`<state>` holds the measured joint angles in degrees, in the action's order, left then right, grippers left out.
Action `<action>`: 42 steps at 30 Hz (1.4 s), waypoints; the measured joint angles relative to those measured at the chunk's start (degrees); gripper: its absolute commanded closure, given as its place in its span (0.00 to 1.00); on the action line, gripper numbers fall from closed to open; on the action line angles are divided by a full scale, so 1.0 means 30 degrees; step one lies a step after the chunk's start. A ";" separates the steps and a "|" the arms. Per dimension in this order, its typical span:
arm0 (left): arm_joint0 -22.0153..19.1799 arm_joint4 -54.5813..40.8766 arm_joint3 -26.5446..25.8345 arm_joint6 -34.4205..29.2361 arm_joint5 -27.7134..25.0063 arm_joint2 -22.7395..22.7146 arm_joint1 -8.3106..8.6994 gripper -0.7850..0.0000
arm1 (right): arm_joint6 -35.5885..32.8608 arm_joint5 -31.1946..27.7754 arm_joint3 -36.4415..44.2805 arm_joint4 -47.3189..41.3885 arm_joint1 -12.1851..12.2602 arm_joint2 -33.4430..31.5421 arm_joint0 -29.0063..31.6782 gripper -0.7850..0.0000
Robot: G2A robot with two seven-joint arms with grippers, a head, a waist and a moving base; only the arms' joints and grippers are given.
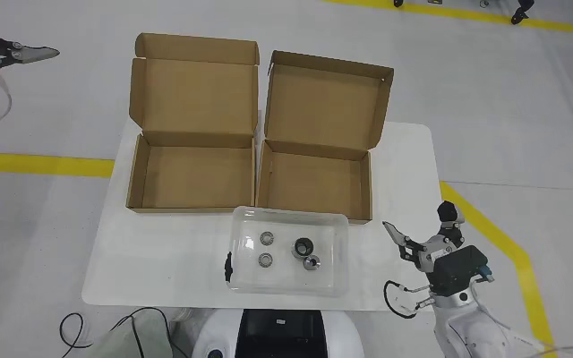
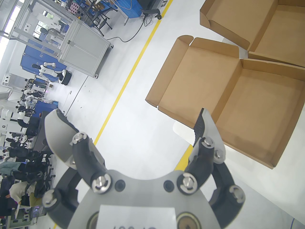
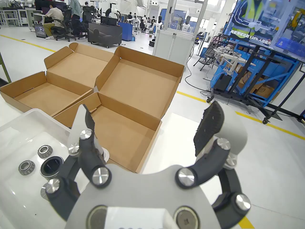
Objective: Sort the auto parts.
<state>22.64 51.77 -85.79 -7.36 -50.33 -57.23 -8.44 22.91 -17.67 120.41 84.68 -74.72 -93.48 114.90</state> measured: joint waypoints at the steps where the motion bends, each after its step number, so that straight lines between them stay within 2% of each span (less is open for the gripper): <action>1: 0.0000 0.0000 0.0000 0.0000 0.0000 0.0000 0.0000 0.00 | 0.0000 0.0000 0.0000 0.0000 0.0000 0.0000 0.0000 0.00; 14: 0.0000 0.0000 0.0000 0.0000 0.0000 0.0000 0.0000 0.00 | -0.0027 0.0008 -0.0011 0.0025 0.0002 0.0002 -0.0012 0.00; 23: 0.0000 0.0000 0.0000 0.0000 0.0000 0.0000 0.0000 0.00 | -0.1985 -0.0814 0.0176 0.1485 0.0139 0.1027 -0.0793 0.00; 38: 0.0000 0.0000 0.0000 0.0000 0.0000 0.0000 0.0000 0.00 | -0.4284 -0.3212 -0.1806 0.3247 0.0348 0.3766 -0.4004 0.00; 42: 0.0000 0.0000 0.0000 0.0000 0.0000 0.0000 0.0000 0.00 | -0.4296 -0.4533 -0.2635 0.3404 0.0413 0.4706 -0.4959 0.00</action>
<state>22.64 51.77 -85.79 -7.36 -50.33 -57.23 -8.44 10.02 -31.27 112.50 94.89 -73.48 -79.36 100.02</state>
